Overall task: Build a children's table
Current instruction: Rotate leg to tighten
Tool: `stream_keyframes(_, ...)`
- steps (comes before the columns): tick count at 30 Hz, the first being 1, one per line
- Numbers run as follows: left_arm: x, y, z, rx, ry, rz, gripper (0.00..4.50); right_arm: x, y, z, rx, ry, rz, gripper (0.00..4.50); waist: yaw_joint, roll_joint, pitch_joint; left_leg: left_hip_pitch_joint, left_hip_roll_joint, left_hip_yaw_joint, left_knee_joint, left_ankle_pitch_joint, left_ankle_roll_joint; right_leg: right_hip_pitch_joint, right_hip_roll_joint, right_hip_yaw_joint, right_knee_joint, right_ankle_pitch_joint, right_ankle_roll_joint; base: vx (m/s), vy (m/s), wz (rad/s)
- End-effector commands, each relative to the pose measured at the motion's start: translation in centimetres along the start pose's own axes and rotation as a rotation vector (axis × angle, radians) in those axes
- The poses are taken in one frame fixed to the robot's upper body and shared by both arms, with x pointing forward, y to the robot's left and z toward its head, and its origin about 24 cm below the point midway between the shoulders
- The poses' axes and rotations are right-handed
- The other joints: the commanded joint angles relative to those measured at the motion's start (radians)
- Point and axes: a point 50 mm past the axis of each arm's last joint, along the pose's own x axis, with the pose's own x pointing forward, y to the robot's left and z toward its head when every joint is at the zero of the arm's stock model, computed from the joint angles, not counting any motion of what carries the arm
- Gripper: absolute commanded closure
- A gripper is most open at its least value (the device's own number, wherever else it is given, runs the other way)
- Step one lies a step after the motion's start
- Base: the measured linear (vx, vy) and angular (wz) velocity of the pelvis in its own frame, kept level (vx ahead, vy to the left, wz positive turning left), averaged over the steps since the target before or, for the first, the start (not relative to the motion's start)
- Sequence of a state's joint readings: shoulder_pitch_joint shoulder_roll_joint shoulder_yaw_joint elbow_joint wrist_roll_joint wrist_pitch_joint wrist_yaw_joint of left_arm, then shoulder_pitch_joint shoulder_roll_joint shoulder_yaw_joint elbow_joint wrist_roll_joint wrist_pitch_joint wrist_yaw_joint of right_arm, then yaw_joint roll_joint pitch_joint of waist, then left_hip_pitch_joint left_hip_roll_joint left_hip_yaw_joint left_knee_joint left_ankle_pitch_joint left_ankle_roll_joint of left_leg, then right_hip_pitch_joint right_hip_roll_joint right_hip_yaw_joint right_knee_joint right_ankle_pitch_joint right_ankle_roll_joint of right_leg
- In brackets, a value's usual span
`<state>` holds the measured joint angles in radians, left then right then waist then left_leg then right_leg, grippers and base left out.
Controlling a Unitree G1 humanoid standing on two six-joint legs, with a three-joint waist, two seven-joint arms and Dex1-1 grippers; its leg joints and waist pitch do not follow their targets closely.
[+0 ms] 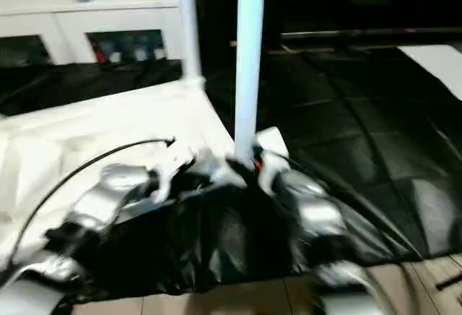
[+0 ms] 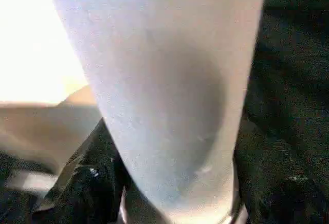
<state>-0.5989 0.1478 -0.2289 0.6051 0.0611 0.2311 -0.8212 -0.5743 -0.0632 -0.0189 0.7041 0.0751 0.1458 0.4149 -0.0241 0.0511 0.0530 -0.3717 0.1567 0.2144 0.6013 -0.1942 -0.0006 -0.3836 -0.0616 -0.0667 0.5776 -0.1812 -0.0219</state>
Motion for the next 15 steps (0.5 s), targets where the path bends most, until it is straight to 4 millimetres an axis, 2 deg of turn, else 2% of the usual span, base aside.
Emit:
stream_keyframes(1, 1.9, -1.6, 3.7, 0.050, -0.134, -0.065, 4.50, 1.3, 3.3, -1.1, 0.035, 0.039, 0.075, 1.96, -0.004, -0.007, -0.058, 0.022, 0.081, -0.057, -0.078, -0.312, -0.002, 0.021, -0.103, 0.056, -0.085, -0.379, -0.195, 0.000, 0.000, 0.00)
stream_keyframes(3, 1.8, -1.6, 3.8, 0.052, -0.142, -0.067, 4.50, 1.6, 3.8, -0.5, 0.026, 0.004, 0.105, 1.96, -0.001, -0.008, -0.062, 0.017, 0.080, -0.054, -0.076, -0.277, 0.019, 0.027, -0.102, 0.057, -0.078, -0.321, -0.209, 0.000, 0.000, 0.00)
stream_keyframes(5, 1.8, -1.6, 3.8, 0.055, -0.145, -0.071, 4.50, 1.6, 4.0, -0.3, 0.027, -0.007, 0.121, 1.40, 0.001, -0.009, -0.063, 0.014, 0.079, -0.051, -0.074, -0.241, 0.041, 0.031, -0.103, 0.057, -0.074, -0.281, -0.219, 0.000, 0.000, 0.00)
stream_keyframes(6, 1.6, -1.7, 3.7, 0.061, -0.147, -0.085, 4.50, 1.6, 4.0, -0.2, 0.044, -0.018, 0.145, 1.40, 0.003, -0.009, -0.064, 0.015, 0.080, -0.050, -0.072, -0.225, 0.052, 0.031, -0.102, 0.056, -0.073, -0.266, -0.224, 0.000, 0.000, 0.00)
stream_keyframes(7, 1.2, -1.7, 3.4, 0.070, -0.151, -0.112, 4.50, 1.4, 3.9, -0.1, 0.070, -0.029, 0.184, 1.26, 0.003, -0.014, -0.065, 0.012, 0.080, -0.049, -0.072, -0.214, 0.064, 0.035, -0.103, 0.056, -0.071, -0.253, -0.228, 0.000, 0.000, 0.00)
stream_keyframes(10, 0.7, -1.7, 3.0, 0.068, -0.151, -0.129, 4.50, 1.0, 3.4, -0.2, 0.042, -0.026, 0.209, 1.05, 0.004, -0.010, -0.066, 0.010, 0.083, -0.050, -0.072, -0.176, 0.080, 0.037, -0.102, 0.054, -0.063, -0.213, -0.240, 0.000, 0.000, 0.00)
stream_keyframes(12, 0.1, -1.5, 2.6, 0.066, -0.153, -0.143, 4.50, 0.4, 2.9, -0.5, -0.014, -0.007, 0.264, 0.81, 0.004, -0.011, -0.068, 0.011, 0.083, -0.049, -0.070, -0.176, 0.084, 0.038, -0.100, 0.053, -0.061, -0.199, -0.246, 0.000, 0.000, 0.00)
stream_keyframes(15, -0.7, -1.4, 2.2, 0.071, -0.150, -0.187, 4.50, -1.0, 2.3, -1.0, -0.100, 0.019, 0.386, 0.81, 0.015, -0.012, -0.069, 0.009, 0.084, -0.046, -0.066, -0.152, 0.106, 0.042, -0.102, 0.053, -0.057, -0.172, -0.251, 0.000, 0.000, 0.00)
